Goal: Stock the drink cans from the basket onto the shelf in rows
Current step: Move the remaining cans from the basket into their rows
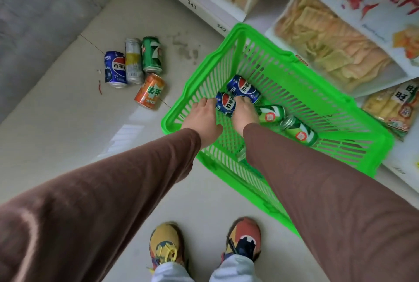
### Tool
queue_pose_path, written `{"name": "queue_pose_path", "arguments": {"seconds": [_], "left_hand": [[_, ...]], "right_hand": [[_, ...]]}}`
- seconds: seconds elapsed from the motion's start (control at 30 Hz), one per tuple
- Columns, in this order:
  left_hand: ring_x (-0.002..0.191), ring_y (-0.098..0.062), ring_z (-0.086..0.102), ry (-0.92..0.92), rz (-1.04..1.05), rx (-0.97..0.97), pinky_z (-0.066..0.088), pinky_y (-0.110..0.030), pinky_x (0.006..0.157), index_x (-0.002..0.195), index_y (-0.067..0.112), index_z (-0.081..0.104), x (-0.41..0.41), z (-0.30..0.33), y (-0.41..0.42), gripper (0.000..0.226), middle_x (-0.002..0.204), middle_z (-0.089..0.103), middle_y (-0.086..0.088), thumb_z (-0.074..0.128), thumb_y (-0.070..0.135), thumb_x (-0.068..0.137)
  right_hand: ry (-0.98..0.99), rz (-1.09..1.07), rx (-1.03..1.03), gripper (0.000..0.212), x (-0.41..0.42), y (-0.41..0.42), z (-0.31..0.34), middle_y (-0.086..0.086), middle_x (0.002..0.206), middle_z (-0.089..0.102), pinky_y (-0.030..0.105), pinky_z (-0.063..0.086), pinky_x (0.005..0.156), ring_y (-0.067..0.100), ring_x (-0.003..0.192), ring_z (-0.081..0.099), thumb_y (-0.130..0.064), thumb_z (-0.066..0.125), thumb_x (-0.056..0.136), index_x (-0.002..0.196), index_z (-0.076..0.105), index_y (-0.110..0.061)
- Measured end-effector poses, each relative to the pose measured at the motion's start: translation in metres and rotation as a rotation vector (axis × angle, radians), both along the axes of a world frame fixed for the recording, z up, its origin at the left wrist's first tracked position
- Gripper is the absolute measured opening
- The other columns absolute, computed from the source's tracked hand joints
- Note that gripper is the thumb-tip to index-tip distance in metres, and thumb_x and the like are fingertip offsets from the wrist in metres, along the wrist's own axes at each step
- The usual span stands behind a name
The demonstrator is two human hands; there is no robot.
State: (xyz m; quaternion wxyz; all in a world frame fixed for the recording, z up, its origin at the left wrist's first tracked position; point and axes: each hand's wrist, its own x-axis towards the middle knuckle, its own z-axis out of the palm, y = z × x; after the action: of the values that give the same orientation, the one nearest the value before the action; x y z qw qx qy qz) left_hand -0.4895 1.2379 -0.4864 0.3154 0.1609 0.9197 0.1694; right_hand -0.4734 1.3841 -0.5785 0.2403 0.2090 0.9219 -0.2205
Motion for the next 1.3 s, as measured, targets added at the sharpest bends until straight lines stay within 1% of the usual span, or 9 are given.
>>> {"name": "queue_pose_path", "arguments": {"seconds": [0.1, 0.2, 0.3, 0.43, 0.6, 0.73, 0.9, 1.13, 1.3], "left_hand": [[0.129, -0.029, 0.041, 0.008, -0.004, -0.002, 0.039, -0.040, 0.108, 0.146, 0.010, 0.031, -0.005, -0.012, -0.001, 0.074, 0.141, 0.042, -0.012, 0.067, 0.021, 0.082], [0.127, -0.030, 0.043, 0.002, -0.024, -0.025, 0.041, -0.039, 0.104, 0.146, 0.011, 0.031, -0.007, -0.016, -0.003, 0.074, 0.139, 0.043, -0.012, 0.066, 0.019, 0.082], [0.125, -0.030, 0.044, -0.001, -0.045, -0.057, 0.043, -0.040, 0.101, 0.144, 0.011, 0.033, -0.007, -0.019, -0.005, 0.070, 0.137, 0.043, -0.012, 0.065, 0.020, 0.082], [0.124, -0.030, 0.045, 0.010, -0.072, -0.081, 0.045, -0.041, 0.100, 0.143, 0.011, 0.033, -0.007, -0.018, -0.006, 0.069, 0.137, 0.044, -0.012, 0.065, 0.021, 0.083], [0.128, -0.030, 0.042, -0.010, -0.037, -0.062, 0.041, -0.041, 0.104, 0.145, 0.010, 0.032, 0.003, 0.013, -0.008, 0.071, 0.139, 0.043, -0.012, 0.064, 0.017, 0.081], [0.132, -0.031, 0.038, -0.025, -0.002, -0.054, 0.038, -0.042, 0.107, 0.147, 0.010, 0.029, 0.010, 0.078, -0.007, 0.076, 0.143, 0.039, -0.013, 0.066, 0.017, 0.081], [0.132, -0.031, 0.037, -0.002, 0.012, -0.002, 0.038, -0.042, 0.106, 0.148, 0.011, 0.026, 0.000, 0.200, 0.000, 0.080, 0.142, 0.039, -0.013, 0.068, 0.019, 0.081], [0.130, -0.031, 0.040, 0.151, 0.033, 0.185, 0.039, -0.044, 0.106, 0.147, 0.011, 0.030, -0.014, 0.395, -0.001, 0.082, 0.138, 0.043, -0.012, 0.071, 0.019, 0.076], [0.132, -0.030, 0.037, 0.248, -0.011, 0.278, 0.038, -0.043, 0.107, 0.147, 0.013, 0.029, -0.010, 0.521, -0.011, 0.088, 0.140, 0.040, -0.010, 0.076, 0.025, 0.074]], "right_hand": [[0.015, 0.020, 0.098, 0.048, -0.001, -0.007, -0.022, 0.016, 0.133, 0.055, 0.043, 0.041, 0.104, 0.034, 0.124, 0.046, -0.008, 0.064, 0.093, 0.137, 0.047, -0.010], [-0.002, 0.004, 0.144, 0.062, 0.002, -0.017, -0.030, 0.015, 0.133, 0.048, 0.044, 0.045, 0.100, 0.033, 0.127, 0.043, -0.021, 0.078, 0.083, 0.136, 0.048, -0.010], [-0.048, 0.065, 0.220, 0.057, 0.006, -0.025, -0.038, 0.011, 0.130, 0.047, 0.041, 0.041, 0.100, 0.031, 0.126, 0.041, -0.035, 0.081, 0.080, 0.126, 0.057, -0.011], [-0.054, 0.023, 0.125, 0.052, 0.011, -0.031, -0.042, 0.010, 0.125, 0.059, 0.039, 0.041, 0.098, 0.029, 0.121, 0.049, -0.030, 0.077, 0.081, 0.123, 0.054, -0.011], [-0.038, -0.201, -0.049, 0.065, 0.030, -0.014, 0.008, 0.011, 0.122, 0.065, 0.042, 0.044, 0.102, 0.033, 0.119, 0.052, -0.048, 0.081, 0.074, 0.123, 0.057, -0.013], [0.053, -0.299, -0.161, 0.057, 0.044, 0.007, 0.091, 0.007, 0.106, 0.069, 0.045, 0.052, 0.091, 0.030, 0.102, 0.061, -0.050, 0.082, 0.071, 0.111, 0.062, -0.015], [0.173, -0.412, -0.260, 0.050, 0.036, 0.014, 0.235, 0.004, 0.102, 0.071, 0.039, 0.053, 0.082, 0.026, 0.094, 0.065, -0.042, 0.086, 0.070, 0.107, 0.063, -0.017], [0.360, -0.509, -0.370, 0.046, 0.025, -0.002, 0.453, -0.005, 0.100, 0.071, 0.036, 0.054, 0.081, 0.018, 0.093, 0.067, -0.044, 0.085, 0.069, 0.103, 0.061, -0.025], [0.522, -0.535, -0.407, 0.055, 0.030, -0.012, 0.597, -0.010, 0.106, 0.068, 0.036, 0.054, 0.088, 0.014, 0.100, 0.064, -0.049, 0.083, 0.064, 0.110, 0.059, -0.031]]}}
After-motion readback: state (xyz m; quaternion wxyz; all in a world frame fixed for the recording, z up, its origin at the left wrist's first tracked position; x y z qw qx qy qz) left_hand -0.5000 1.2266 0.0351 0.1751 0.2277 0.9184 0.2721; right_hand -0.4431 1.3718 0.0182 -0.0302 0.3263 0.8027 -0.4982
